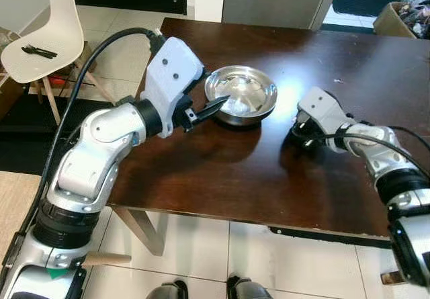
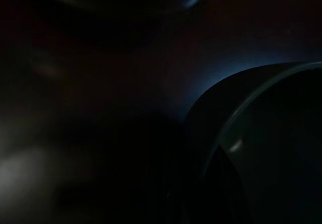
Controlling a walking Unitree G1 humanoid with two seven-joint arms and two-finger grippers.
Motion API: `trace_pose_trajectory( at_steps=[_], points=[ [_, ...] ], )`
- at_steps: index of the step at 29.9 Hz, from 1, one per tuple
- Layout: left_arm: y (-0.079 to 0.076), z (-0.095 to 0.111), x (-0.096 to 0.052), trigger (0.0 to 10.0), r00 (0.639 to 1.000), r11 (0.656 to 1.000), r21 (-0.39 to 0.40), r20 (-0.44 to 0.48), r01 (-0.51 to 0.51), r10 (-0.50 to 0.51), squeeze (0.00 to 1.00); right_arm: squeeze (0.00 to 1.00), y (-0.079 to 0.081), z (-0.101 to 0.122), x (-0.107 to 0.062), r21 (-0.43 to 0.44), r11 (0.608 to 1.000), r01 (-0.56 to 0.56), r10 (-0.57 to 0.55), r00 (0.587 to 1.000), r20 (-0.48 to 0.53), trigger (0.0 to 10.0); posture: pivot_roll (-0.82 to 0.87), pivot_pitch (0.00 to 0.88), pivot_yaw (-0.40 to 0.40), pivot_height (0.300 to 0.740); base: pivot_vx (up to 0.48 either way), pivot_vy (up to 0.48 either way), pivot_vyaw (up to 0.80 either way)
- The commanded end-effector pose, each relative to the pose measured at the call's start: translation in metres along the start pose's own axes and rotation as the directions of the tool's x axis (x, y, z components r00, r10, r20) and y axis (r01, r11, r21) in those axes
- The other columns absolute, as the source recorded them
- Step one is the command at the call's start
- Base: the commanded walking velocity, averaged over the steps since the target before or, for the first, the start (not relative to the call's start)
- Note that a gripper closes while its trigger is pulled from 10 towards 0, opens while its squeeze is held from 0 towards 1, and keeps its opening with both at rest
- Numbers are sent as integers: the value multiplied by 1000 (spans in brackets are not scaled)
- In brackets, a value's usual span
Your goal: Setting the table
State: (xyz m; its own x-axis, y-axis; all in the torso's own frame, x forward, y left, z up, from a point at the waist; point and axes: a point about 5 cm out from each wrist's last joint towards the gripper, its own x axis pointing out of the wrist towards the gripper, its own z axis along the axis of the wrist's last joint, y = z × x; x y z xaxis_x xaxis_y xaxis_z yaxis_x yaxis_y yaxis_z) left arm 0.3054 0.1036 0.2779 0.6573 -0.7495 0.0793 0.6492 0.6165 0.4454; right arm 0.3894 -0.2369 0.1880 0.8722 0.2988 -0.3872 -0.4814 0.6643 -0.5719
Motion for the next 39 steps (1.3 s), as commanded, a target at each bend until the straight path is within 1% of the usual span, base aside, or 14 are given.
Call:
trace_pose_trajectory(
  at_steps=[1,3,5,6,7,8,19,20,21,22,33,34,36,39],
  points=[
    [-2,-1,-4,10000,1000,1000,1,-10,15,-15,0,0,1,-1,1,-22,999,-27,27,1000,-9,10000,4,118,63,740,0,0,0],
    [-2,-1,-4,10000,1000,1000,3,-11,17,-16,0,0,2,0,1,-28,999,-35,34,999,-11,10000,4,118,63,740,0,0,0],
    [-2,-1,-4,10000,1000,1000,1,-13,14,-14,0,188,2,1,2,-41,999,-34,33,999,-22,10000,7,117,61,740,0,0,0],
    [-2,-1,-5,10000,1000,1000,0,-13,12,-12,0,624,1,1,2,-39,999,-34,33,999,-24,10000,7,117,61,740,0,0,0],
    [-2,-1,-5,10000,1000,1000,-1,-13,11,-11,0,741,1,1,3,-41,999,-32,31,999,-28,10000,7,117,61,740,0,0,0],
    [-2,-1,-5,10000,1000,1000,-3,-15,9,-9,0,1000,1,0,3,-41,999,-32,31,999,-29,10000,7,116,59,740,0,0,0],
    [-6,-2,-4,10000,1000,1000,-21,-13,11,-11,0,1000,-5,0,0,-64,998,3,-4,1000,-23,10000,-11,115,62,740,0,0,0],
    [-7,-2,-3,10000,1000,1000,-23,-12,12,-12,0,914,-7,1,-1,-71,997,13,-14,1000,-18,10000,-14,113,62,740,0,0,0],
    [-7,-2,-3,10000,1000,1000,-23,-12,12,-12,0,914,-7,1,-1,-71,997,13,-14,1000,-18,10000,-14,113,62,740,0,0,0],
    [-8,-3,-3,10000,1000,1000,-27,-11,13,-14,0,0,-12,4,-3,-81,996,34,-34,999,-2,10000,-19,113,60,740,0,0,0],
    [-10,-8,-3,10000,1000,999,-47,-18,11,-12,0,0,-34,37,-16,-63,994,94,-78,972,224,10000,-39,107,58,740,0,0,0],
    [-7,-11,-6,10000,1000,999,-50,-27,-1,0,0,0,-33,48,-19,-35,997,74,-60,948,313,10000,-44,105,55,740,0,0,0],
    [-4,-13,-7,10000,999,999,-49,-34,-12,11,0,0,-33,53,-21,-5,998,67,-61,931,359,10000,-47,103,53,740,0,0,0],
    [10,-21,-13,10000,994,995,-34,-71,-91,89,0,0,-28,63,-30,139,989,46,-110,862,494,10000,-56,100,52,740,0,0,0]
  ],
)
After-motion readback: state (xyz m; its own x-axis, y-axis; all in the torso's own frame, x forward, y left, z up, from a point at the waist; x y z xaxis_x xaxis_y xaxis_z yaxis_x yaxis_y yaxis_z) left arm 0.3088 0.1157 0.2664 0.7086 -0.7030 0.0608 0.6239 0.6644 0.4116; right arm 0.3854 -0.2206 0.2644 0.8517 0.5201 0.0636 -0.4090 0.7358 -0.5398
